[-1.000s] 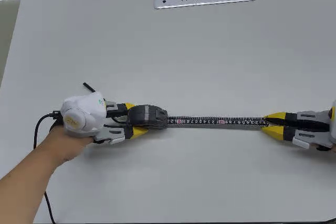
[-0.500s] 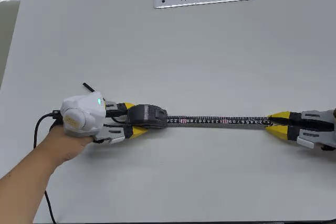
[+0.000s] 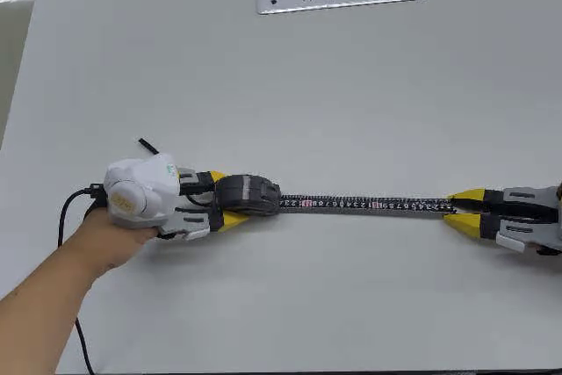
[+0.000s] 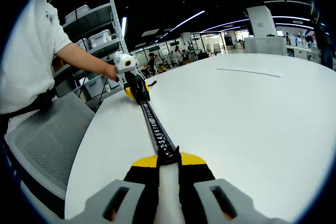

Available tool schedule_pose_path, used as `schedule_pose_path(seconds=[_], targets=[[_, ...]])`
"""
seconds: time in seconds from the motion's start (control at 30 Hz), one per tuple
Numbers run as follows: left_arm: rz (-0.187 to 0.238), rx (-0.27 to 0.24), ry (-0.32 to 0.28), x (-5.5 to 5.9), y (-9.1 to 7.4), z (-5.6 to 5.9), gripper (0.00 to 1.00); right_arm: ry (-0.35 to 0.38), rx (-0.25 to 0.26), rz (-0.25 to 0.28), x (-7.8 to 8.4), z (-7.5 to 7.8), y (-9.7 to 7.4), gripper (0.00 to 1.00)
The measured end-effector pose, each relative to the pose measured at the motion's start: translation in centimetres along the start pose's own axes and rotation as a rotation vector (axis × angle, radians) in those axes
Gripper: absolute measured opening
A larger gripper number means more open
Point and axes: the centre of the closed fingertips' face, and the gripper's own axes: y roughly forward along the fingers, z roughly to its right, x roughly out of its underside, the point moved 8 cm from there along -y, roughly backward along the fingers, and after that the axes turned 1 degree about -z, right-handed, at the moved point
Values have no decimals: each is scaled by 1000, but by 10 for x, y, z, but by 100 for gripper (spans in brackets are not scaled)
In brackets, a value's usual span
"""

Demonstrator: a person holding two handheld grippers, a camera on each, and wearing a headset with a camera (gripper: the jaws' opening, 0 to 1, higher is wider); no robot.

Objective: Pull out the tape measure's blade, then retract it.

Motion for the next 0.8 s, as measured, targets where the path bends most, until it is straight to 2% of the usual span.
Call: schedule_pose_path(seconds=[0.43, 0.5, 0.8], targets=[[-16, -7, 14, -1, 0, 1, 30, -5, 6, -7, -1, -2, 0, 12], [-22, -9, 11, -1, 0, 1, 30, 12, 11, -5, -1, -2, 0, 13], [-36, -18, -2, 0, -1, 0, 30, 0, 18, -10, -1, -4, 0, 14]])
